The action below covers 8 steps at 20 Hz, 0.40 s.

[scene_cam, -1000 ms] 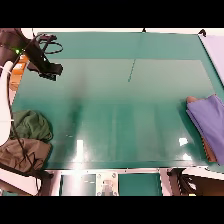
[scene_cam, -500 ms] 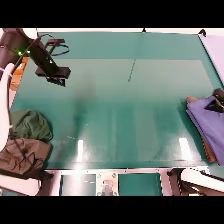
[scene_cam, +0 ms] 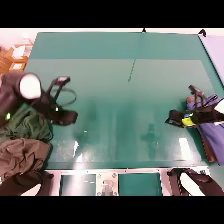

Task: Fold the shirts.

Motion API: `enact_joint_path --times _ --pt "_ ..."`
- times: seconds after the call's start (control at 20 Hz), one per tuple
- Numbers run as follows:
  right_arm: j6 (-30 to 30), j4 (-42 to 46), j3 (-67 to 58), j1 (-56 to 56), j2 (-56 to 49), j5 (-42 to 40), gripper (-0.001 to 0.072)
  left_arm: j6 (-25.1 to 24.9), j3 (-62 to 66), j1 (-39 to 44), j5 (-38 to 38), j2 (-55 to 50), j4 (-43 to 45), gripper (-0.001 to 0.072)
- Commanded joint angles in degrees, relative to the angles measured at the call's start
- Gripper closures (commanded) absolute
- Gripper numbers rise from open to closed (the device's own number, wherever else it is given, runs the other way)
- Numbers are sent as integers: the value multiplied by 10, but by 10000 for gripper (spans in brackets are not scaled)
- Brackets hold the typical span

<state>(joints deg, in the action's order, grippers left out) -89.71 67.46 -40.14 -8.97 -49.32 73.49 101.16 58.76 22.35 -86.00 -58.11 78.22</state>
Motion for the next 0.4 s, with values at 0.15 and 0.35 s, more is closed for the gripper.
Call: enact_joint_path --times 0.15,0.35 --pt "1 -13 39 70 29 -15 697 39 -110 14 36 78 0 684" --pt "1 -13 39 70 29 -15 697 40 -110 14 50 78 -1 684"
